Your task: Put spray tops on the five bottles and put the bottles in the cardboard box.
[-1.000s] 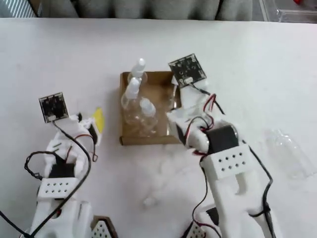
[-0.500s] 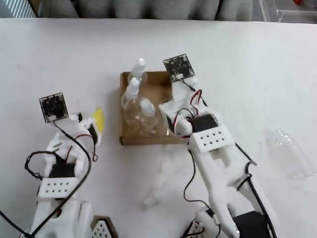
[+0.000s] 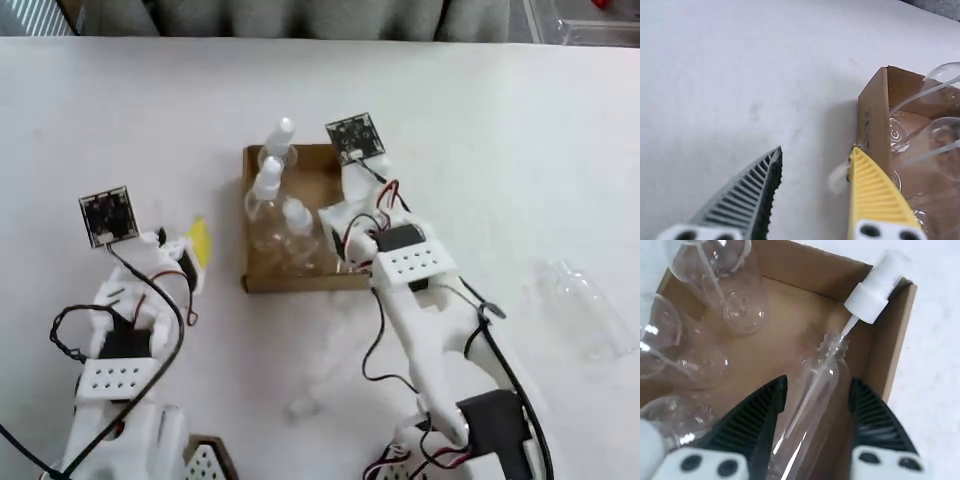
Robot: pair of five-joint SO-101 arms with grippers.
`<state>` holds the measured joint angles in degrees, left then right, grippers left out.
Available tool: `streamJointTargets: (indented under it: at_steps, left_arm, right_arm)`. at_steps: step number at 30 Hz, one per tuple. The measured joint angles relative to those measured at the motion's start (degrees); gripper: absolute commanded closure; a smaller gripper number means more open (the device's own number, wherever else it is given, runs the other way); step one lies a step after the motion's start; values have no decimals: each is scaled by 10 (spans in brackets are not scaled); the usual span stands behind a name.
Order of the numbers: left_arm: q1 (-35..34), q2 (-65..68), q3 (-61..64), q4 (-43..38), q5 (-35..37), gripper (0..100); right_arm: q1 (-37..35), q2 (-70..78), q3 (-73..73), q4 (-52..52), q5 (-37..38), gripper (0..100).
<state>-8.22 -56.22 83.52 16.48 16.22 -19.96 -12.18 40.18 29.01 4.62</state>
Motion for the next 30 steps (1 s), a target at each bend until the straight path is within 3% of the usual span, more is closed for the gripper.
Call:
streamJointTargets:
  at_steps: [9,30]
  left_arm:
    - [0,0,0,0,0,789]
    - [0,0,0,0,0,789]
  right_arm:
    - [1,52,0,-52,-1,788]
    - [18,135,-31,-61,0,787]
